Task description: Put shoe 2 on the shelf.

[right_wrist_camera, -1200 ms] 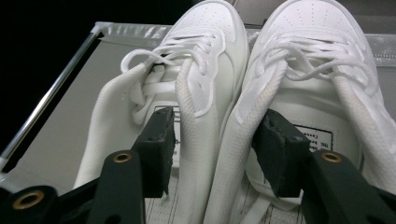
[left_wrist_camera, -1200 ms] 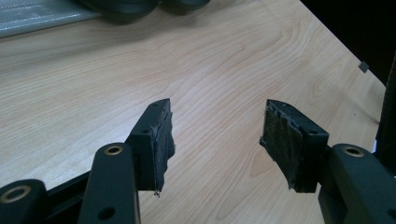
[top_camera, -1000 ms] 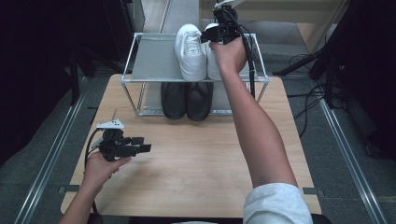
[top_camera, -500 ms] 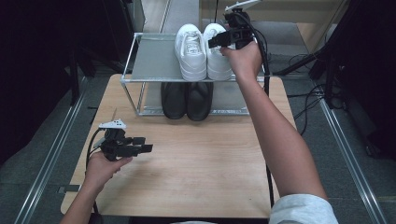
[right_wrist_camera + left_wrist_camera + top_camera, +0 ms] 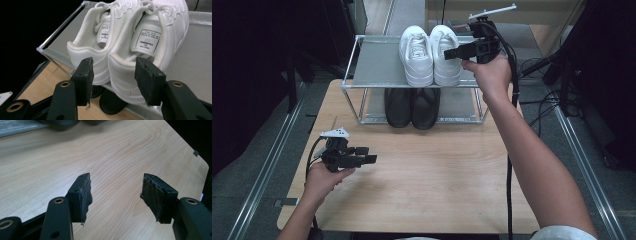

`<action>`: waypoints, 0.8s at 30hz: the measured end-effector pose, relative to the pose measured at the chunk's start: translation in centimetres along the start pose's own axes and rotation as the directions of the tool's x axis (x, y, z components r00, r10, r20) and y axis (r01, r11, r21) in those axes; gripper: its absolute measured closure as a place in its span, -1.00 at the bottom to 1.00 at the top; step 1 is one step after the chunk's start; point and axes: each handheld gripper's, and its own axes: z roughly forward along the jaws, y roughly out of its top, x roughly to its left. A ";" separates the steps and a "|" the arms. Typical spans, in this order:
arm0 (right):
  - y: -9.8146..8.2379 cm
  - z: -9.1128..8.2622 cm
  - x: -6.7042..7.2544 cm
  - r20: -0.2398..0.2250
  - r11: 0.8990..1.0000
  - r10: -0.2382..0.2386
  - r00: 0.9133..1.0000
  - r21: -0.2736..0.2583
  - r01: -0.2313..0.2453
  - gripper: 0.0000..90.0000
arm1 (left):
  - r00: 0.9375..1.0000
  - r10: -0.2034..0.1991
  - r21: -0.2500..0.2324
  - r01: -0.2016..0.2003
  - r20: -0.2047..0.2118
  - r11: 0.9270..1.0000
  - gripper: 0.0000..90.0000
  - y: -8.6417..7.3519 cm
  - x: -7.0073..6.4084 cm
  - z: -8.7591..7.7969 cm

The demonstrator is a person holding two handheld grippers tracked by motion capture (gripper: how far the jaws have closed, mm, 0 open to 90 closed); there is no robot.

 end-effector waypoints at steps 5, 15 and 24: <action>-1.6 -0.7 -0.5 -0.036 1.000 -0.020 0.999 -0.012 0.020 0.13 | 1.000 0.000 -0.003 0.000 -0.002 1.000 -0.08 0.0 0.0 0.0; -5.1 -1.3 -1.4 -0.107 0.998 -0.062 0.992 -0.037 0.058 0.14 | 1.000 0.002 -0.002 -0.002 -0.007 1.000 -0.09 0.0 0.0 0.1; -8.6 -1.3 -1.4 -0.144 0.994 -0.108 0.984 -0.038 0.103 0.08 | 1.000 0.004 0.001 -0.004 -0.005 1.000 -0.10 0.0 0.0 0.2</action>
